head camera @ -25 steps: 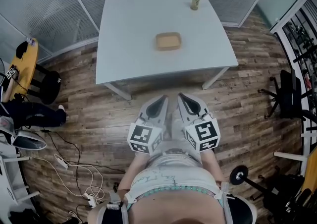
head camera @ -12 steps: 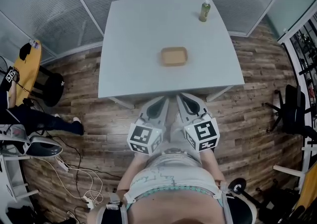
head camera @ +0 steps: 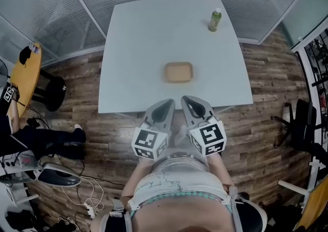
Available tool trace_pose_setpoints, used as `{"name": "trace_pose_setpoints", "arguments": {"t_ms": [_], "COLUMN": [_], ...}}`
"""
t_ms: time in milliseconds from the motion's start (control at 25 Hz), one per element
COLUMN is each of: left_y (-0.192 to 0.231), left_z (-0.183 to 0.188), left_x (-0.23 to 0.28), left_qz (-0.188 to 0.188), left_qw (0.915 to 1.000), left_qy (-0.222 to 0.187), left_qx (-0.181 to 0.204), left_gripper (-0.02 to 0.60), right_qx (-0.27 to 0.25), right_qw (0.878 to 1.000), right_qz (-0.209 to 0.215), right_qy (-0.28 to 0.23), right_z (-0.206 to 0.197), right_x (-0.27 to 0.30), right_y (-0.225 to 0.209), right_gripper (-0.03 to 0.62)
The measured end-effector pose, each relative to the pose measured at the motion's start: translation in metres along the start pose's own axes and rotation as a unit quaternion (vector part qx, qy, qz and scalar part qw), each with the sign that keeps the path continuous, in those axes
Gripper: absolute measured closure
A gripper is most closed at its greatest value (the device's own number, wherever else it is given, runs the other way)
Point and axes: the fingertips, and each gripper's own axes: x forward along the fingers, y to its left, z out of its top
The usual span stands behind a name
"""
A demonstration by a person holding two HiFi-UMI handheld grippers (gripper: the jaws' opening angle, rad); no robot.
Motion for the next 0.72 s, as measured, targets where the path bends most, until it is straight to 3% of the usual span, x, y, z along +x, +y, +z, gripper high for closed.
{"name": "trace_pose_setpoints", "arguments": {"t_ms": [200, 400, 720], "left_y": [0.029, 0.021, 0.038], "left_z": [0.016, 0.015, 0.026], "left_x": [0.043, 0.072, 0.097], "left_qz": [0.012, 0.022, 0.047], "left_qw": [0.9999, 0.9997, 0.9987], "left_qy": [0.003, -0.001, -0.012], "left_qx": [-0.005, -0.006, -0.013], "left_gripper": [0.578, 0.578, 0.578], "right_qx": [-0.001, -0.005, -0.003], "right_qw": [1.0, 1.0, 0.999], "right_qz": [0.007, 0.016, 0.037], "right_qy": [0.004, -0.006, -0.002], "right_z": [0.015, 0.017, 0.018], "right_x": [0.039, 0.038, 0.067], "right_y": [-0.034, -0.065, -0.083], "right_gripper": [0.594, 0.594, 0.594]}}
